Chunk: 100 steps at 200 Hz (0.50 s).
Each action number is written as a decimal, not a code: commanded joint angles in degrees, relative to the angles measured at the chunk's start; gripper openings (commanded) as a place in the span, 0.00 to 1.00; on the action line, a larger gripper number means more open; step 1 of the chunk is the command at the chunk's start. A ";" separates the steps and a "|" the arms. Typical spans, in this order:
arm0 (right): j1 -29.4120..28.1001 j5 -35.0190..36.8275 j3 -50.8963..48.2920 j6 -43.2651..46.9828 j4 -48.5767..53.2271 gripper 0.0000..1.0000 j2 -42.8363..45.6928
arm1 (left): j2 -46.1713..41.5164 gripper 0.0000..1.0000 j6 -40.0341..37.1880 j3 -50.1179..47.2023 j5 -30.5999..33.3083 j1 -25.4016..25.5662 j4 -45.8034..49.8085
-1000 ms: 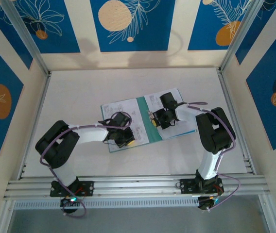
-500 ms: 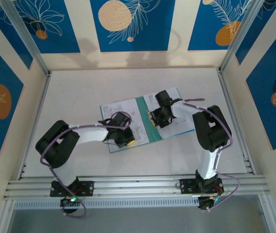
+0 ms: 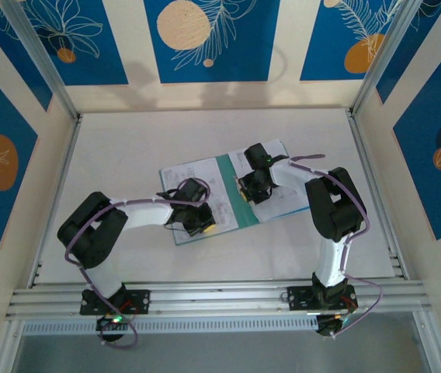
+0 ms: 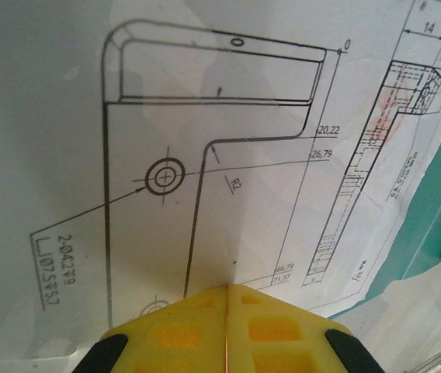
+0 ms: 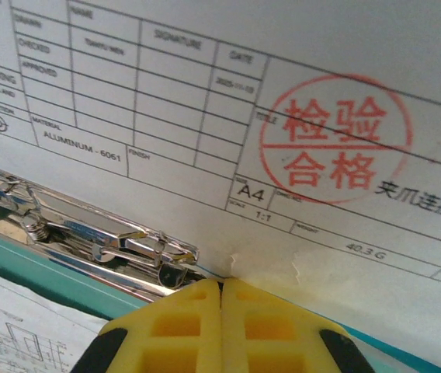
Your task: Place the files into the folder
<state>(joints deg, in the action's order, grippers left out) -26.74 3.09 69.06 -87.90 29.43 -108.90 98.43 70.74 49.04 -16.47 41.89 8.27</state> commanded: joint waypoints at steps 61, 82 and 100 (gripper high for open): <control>-1.38 -4.97 1.76 -1.13 6.17 0.00 -0.86 | 3.79 0.07 -1.43 -0.82 1.34 -0.09 3.32; -1.30 -4.61 2.00 -1.40 6.24 0.02 0.24 | 3.79 0.07 -1.61 -0.86 1.53 -0.17 3.46; -1.05 -4.56 2.54 -1.36 6.84 0.03 0.64 | 3.70 0.07 -1.57 -0.96 1.60 -0.18 3.48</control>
<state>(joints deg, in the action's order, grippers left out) -26.85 2.39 71.11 -88.14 31.88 -108.88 98.50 70.08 49.15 -16.56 41.80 8.36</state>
